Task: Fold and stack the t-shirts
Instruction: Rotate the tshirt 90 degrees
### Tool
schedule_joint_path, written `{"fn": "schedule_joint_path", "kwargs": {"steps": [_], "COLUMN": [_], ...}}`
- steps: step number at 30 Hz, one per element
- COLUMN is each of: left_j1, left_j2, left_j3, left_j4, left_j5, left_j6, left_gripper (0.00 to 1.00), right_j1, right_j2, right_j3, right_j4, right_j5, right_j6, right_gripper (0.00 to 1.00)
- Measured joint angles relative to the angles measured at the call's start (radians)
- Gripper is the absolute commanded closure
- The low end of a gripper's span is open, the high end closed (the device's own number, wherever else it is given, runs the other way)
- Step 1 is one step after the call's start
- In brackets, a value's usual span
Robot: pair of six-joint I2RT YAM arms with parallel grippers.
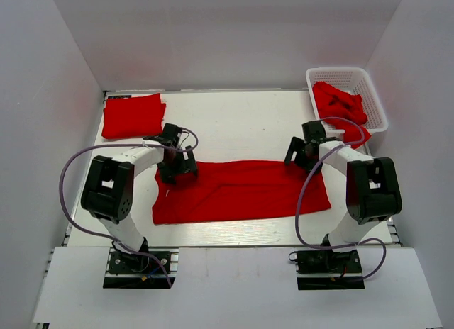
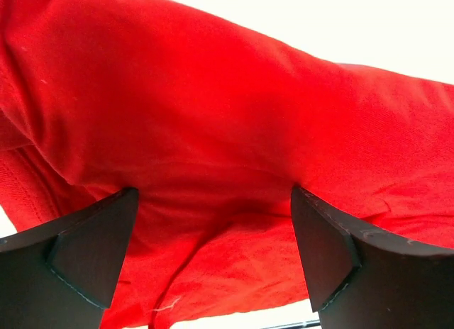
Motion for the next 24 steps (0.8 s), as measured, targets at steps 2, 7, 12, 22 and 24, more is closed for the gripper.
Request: {"fn": "schedule_joint_path", "kwargs": {"steps": [2, 7, 12, 22, 24], "left_j1": [-0.001, 0.003, 0.018, 0.029, 0.030], "left_j2": [0.035, 0.145, 0.335, 0.905, 0.941], "left_j3": [0.042, 0.172, 0.434, 1.384, 1.402], "left_j4": [-0.039, -0.139, -0.277, -0.195, -0.048], "left_j5": [-0.012, -0.035, -0.060, 0.038, 0.104], "left_j6": [-0.008, -0.020, 0.006, 0.168, 0.166], "left_gripper": [0.00, 0.00, 0.00, 0.00, 0.00], "right_j1": [-0.026, -0.074, -0.098, -0.040, 0.028], "right_j2": [0.001, 0.014, 0.016, -0.122, -0.152], "right_j3": [0.000, 0.013, 0.014, -0.170, -0.204], "right_j4": [0.002, 0.003, 0.011, 0.172, 0.187], "right_j5": [0.006, 0.010, -0.014, -0.113, -0.134], "right_j6": [0.005, 0.003, -0.016, -0.066, -0.073], "right_gripper": [0.10, 0.10, 0.10, 0.10, 0.10]}}
